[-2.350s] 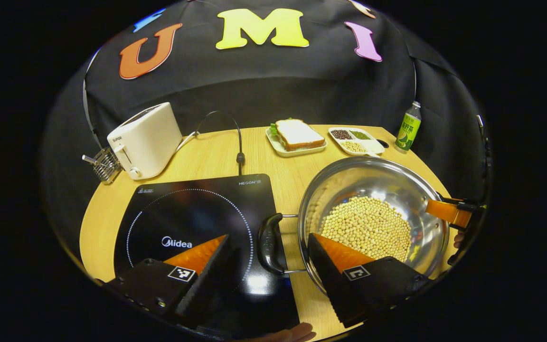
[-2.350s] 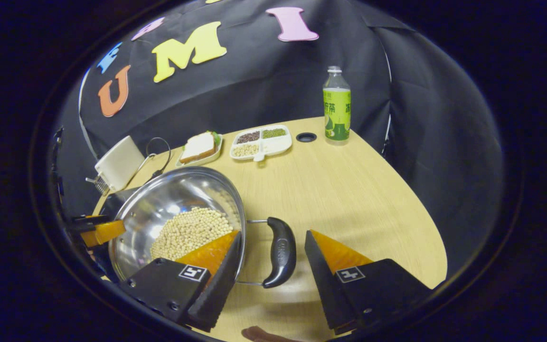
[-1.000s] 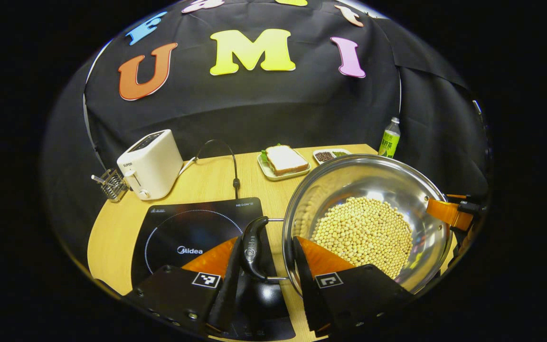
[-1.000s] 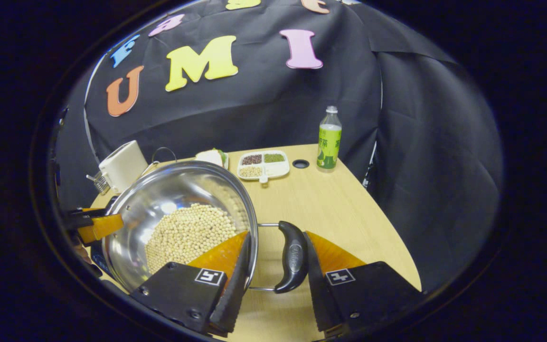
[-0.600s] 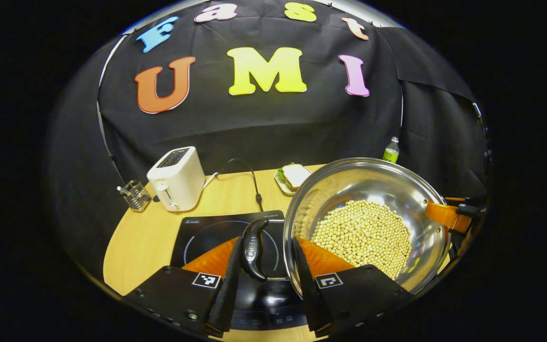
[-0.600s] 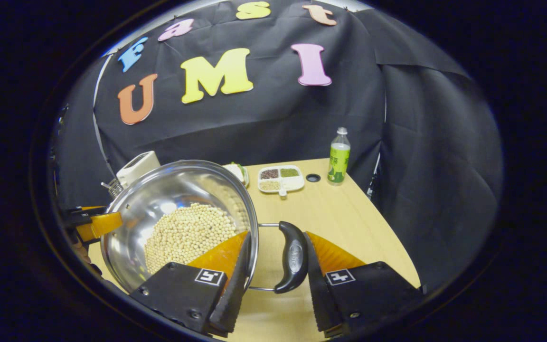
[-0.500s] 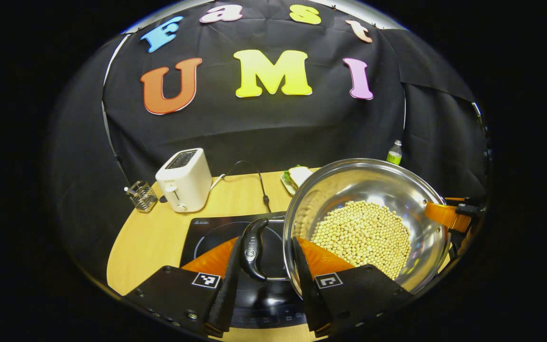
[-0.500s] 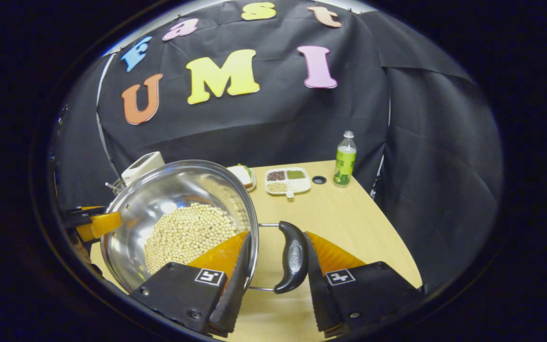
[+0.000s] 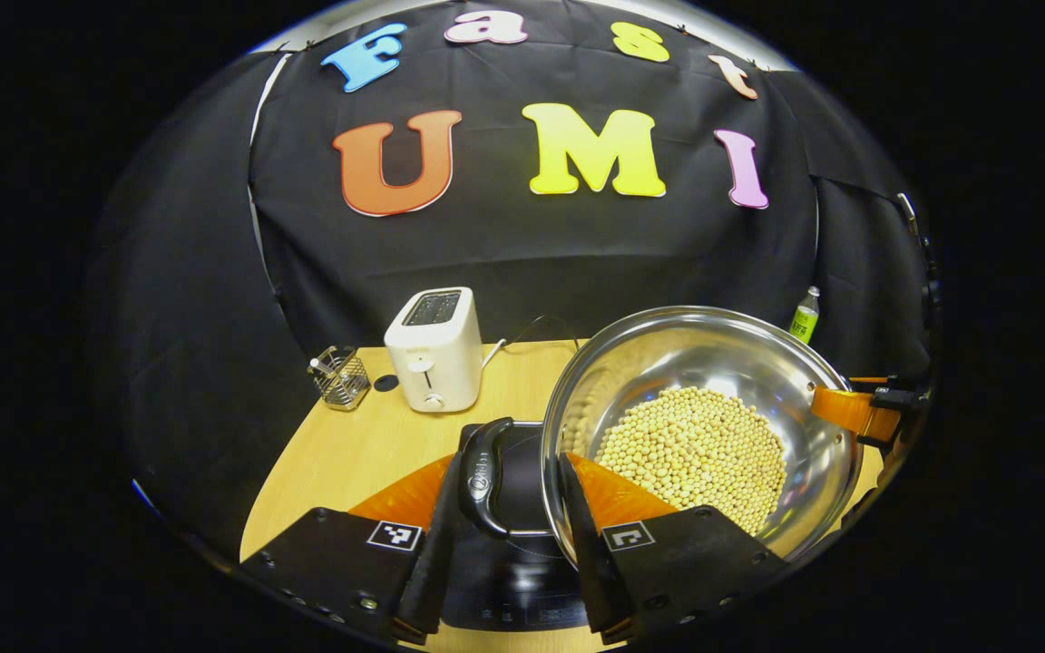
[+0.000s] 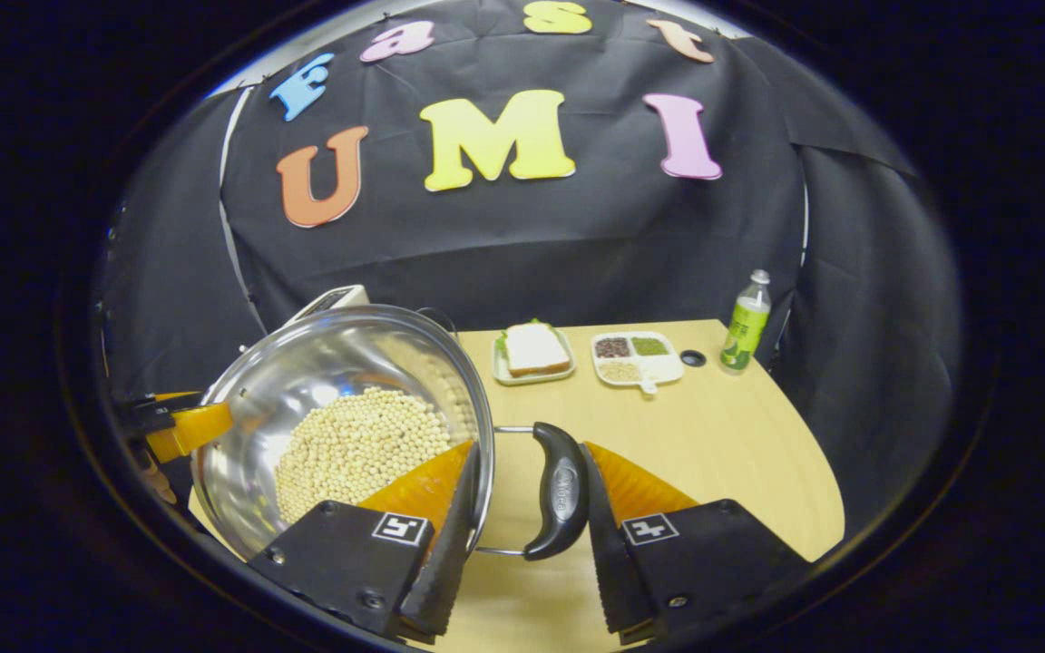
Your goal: First push the handle of the pot to place it horizontally, then grasp the pot with both hands and set it on the induction cooktop.
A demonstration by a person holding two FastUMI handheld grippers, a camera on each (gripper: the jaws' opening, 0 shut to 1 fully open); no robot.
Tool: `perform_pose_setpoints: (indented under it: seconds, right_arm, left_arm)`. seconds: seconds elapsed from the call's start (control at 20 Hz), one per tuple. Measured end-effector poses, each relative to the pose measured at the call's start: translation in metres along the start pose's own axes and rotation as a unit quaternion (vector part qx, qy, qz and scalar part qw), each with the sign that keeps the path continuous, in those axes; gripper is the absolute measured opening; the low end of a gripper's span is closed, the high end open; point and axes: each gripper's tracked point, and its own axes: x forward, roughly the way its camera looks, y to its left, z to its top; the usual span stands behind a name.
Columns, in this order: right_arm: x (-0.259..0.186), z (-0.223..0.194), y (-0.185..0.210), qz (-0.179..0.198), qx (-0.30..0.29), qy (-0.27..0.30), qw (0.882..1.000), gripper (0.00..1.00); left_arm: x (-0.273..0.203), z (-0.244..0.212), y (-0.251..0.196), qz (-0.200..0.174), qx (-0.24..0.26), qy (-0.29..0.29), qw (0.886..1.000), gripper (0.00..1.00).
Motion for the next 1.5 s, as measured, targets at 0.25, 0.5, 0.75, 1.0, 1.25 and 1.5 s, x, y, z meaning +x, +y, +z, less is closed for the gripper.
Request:
perform_pose_setpoints:
  seconds: [0.25,0.5,0.75,1.0,1.25,1.5]
  right_arm:
    - [0.041,-0.005,0.041,0.01,-0.019,0.002,1.0,0.64]
    - [0.082,-0.021,0.063,0.014,-0.028,0.016,0.999,0.64]
    - [0.107,-0.041,0.063,0.009,-0.033,0.031,0.999,0.63]
    - [0.114,-0.046,0.062,0.017,-0.011,0.022,1.0,0.63]
    - [0.118,-0.048,0.064,0.019,-0.021,0.021,0.999,0.63]
    - [0.118,-0.047,0.064,0.021,-0.014,0.018,1.0,0.63]
  left_arm:
    - [0.028,-0.019,0.04,0.018,-0.018,0.005,1.0,0.57]
    - [0.057,-0.043,0.062,0.028,-0.043,0.026,0.998,0.58]
    - [0.084,-0.061,0.066,0.021,-0.035,0.038,0.998,0.58]
    - [0.089,-0.063,0.068,0.023,-0.03,0.025,0.999,0.58]
    - [0.084,-0.063,0.067,0.027,-0.032,0.018,0.999,0.58]
    - [0.084,-0.064,0.068,0.02,-0.042,0.011,0.999,0.58]
